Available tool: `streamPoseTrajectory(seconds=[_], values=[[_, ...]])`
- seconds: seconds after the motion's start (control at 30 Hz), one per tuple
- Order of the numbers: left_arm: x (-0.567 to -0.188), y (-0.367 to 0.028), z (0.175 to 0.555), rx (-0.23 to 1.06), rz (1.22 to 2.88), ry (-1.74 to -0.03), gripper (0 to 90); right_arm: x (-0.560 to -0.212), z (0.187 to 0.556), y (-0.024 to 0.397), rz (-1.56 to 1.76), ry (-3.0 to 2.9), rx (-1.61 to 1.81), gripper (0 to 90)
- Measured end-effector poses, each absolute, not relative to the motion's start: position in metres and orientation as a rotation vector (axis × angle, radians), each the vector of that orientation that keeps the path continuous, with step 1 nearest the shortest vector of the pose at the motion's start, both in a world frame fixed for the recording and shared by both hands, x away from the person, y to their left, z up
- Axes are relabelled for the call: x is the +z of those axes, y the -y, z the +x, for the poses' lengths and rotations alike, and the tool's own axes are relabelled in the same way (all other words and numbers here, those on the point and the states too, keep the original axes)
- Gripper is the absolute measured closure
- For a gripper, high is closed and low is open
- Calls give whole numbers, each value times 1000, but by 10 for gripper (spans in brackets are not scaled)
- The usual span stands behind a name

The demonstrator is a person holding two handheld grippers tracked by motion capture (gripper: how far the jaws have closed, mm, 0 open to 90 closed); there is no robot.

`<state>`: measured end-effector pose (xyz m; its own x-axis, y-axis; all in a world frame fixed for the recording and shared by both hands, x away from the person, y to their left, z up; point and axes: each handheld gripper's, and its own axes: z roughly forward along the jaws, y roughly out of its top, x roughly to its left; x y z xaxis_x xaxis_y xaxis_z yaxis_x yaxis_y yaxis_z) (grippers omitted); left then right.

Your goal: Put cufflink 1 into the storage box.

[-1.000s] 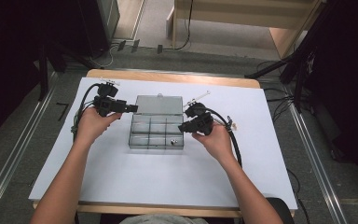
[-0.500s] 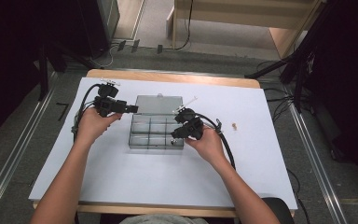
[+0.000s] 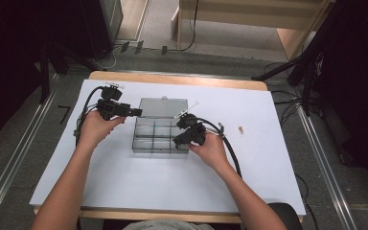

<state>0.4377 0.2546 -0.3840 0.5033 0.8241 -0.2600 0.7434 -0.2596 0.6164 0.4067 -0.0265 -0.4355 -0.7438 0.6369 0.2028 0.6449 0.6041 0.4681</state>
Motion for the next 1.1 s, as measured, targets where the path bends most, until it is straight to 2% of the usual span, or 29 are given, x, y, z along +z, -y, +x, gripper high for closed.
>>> streamPoseTrajectory(seconds=[0.43,0.8,1.1], values=[[-384,-256,438,148,2045,-1282,348,-425,406,31,-1113,2793,-880,698],[-383,-257,438,153,2037,-1284,348,-406,414,62,-1214,2790,-978,674],[-383,-257,438,155,2038,-1289,348,-410,426,79,-1318,2775,-958,670]])
